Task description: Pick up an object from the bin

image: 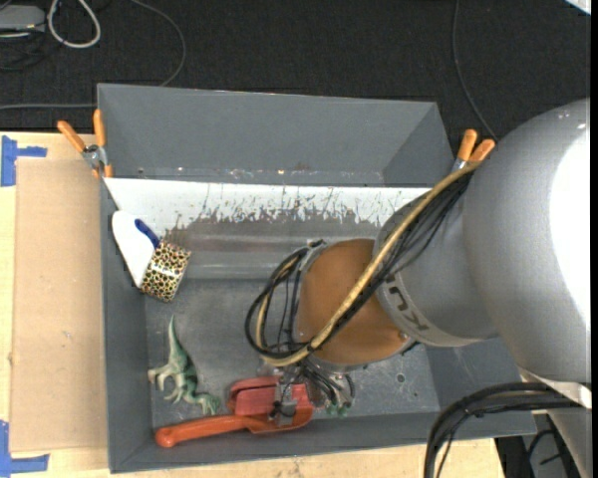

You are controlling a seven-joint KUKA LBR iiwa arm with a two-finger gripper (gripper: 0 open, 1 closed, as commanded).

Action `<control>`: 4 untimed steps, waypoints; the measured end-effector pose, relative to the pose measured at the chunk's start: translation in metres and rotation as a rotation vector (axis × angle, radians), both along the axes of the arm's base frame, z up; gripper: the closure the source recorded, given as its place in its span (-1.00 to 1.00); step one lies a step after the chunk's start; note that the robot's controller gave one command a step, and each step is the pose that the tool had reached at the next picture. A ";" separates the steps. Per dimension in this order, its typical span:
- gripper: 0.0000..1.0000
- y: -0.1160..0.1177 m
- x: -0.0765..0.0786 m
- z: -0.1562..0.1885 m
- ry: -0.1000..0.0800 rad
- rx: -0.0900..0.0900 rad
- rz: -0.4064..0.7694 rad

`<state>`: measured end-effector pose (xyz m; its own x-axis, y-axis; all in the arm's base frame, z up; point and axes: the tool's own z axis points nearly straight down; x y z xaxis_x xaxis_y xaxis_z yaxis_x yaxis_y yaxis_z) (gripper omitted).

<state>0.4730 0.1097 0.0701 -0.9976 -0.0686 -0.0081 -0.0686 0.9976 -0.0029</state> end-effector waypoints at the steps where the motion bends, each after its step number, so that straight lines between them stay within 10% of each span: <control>1: 1.00 0.000 0.000 0.000 0.000 0.000 0.000; 2: 1.00 -0.014 0.044 0.078 0.002 0.000 -0.134; 3: 1.00 0.003 0.007 0.028 0.016 -0.002 -0.022; 4: 1.00 -0.004 0.023 0.120 0.007 -0.002 -0.077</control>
Offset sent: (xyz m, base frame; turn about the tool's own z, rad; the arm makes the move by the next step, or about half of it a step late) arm 0.0453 -0.0143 0.0812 0.1392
